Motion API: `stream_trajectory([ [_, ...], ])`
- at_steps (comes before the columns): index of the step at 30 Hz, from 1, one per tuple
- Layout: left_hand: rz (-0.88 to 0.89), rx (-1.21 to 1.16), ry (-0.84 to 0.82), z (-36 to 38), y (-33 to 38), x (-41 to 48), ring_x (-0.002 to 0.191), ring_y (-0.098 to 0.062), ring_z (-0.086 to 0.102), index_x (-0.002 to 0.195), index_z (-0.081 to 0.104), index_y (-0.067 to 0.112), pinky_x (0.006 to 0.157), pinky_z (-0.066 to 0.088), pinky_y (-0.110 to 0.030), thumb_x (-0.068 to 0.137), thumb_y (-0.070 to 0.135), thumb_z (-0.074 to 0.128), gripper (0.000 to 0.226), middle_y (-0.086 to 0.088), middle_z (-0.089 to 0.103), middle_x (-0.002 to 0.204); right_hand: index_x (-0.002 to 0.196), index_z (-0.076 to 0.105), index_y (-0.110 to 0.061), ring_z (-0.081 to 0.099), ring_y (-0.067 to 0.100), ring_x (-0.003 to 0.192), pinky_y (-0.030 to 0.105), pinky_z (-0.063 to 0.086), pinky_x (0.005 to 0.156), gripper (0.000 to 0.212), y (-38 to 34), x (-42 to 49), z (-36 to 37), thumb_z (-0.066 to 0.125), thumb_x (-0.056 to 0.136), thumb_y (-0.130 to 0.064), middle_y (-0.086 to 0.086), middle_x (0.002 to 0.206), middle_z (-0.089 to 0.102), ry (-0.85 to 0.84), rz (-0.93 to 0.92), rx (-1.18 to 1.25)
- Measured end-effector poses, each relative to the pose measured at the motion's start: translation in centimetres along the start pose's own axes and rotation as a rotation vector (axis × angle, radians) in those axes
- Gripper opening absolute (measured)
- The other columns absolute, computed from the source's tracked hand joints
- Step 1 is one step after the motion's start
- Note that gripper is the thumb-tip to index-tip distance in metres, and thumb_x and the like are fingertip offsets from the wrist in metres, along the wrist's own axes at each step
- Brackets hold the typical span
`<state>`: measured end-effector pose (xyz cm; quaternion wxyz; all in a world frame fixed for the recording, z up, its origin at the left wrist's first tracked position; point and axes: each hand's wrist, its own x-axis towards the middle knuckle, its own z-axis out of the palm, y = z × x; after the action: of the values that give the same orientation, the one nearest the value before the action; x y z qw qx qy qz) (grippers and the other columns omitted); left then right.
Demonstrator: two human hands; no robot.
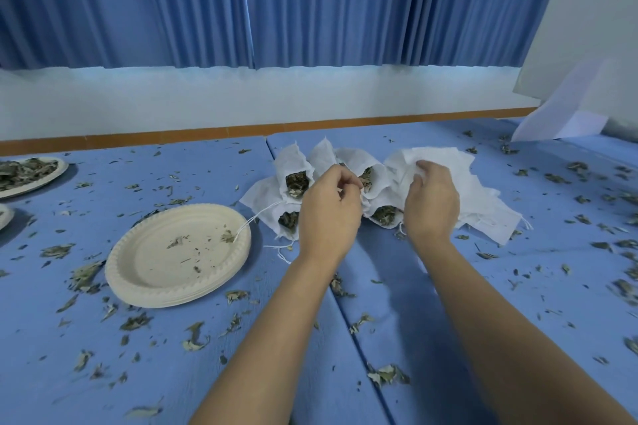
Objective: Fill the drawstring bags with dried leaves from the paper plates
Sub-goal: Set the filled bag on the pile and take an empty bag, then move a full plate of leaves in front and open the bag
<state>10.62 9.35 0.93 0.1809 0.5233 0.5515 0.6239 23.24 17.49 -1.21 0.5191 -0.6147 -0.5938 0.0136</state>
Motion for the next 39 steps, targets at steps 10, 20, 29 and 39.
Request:
stream_trajectory([
  [10, 0.002, -0.106, 0.212, -6.0, 2.0, 0.8, 0.071, -0.017, 0.061, 0.081, 0.055, 0.033, 0.057, 0.045, -0.02, 0.091, 0.011, 0.048, 0.025, 0.013, 0.063, 0.082, 0.102, 0.064, -0.014, 0.052, -0.012, 0.092, 0.004, 0.038, 0.083, 0.029, -11.3, -1.7, -1.3, 0.047, 0.089, 0.005, -0.009, 0.101, 0.06, 0.107, -0.206, 0.673],
  [20, 0.056, 0.122, 0.308, -16.4, -0.6, -1.6, 0.066, -0.004, 0.055, 0.135, 0.033, 0.048, 0.058, 0.044, -0.011, 0.088, 0.04, 0.062, 0.056, 0.013, 0.055, 0.095, 0.115, 0.048, -0.024, 0.064, 0.014, 0.085, 0.04, 0.049, 0.069, 0.034, -18.3, -11.8, 3.3, 0.054, 0.087, -0.004, -0.015, 0.09, 0.066, -0.396, -0.452, 0.536],
  [29, -0.203, 0.069, 0.33, -20.7, -4.2, -2.7, 0.075, -0.011, 0.067, 0.091, 0.072, 0.013, 0.071, 0.057, -0.025, 0.089, 0.017, 0.064, 0.009, 0.003, 0.07, 0.079, 0.106, 0.07, -0.022, 0.052, 0.014, 0.104, 0.033, 0.047, 0.081, 0.02, -17.4, -14.5, 5.0, 0.062, 0.088, -0.024, -0.006, 0.108, 0.064, -0.342, -0.545, 0.283],
  [39, -0.245, 0.168, 0.413, -20.2, -4.0, -2.6, 0.074, -0.009, 0.065, 0.088, 0.07, 0.021, 0.063, 0.046, -0.015, 0.086, 0.011, 0.064, 0.012, 0.011, 0.066, 0.078, 0.086, 0.072, -0.024, 0.056, -0.011, 0.064, 0.004, 0.04, 0.056, 0.009, -17.3, -14.2, 4.7, 0.064, 0.085, -0.02, -0.018, 0.073, 0.063, -0.706, -0.055, 0.537],
])
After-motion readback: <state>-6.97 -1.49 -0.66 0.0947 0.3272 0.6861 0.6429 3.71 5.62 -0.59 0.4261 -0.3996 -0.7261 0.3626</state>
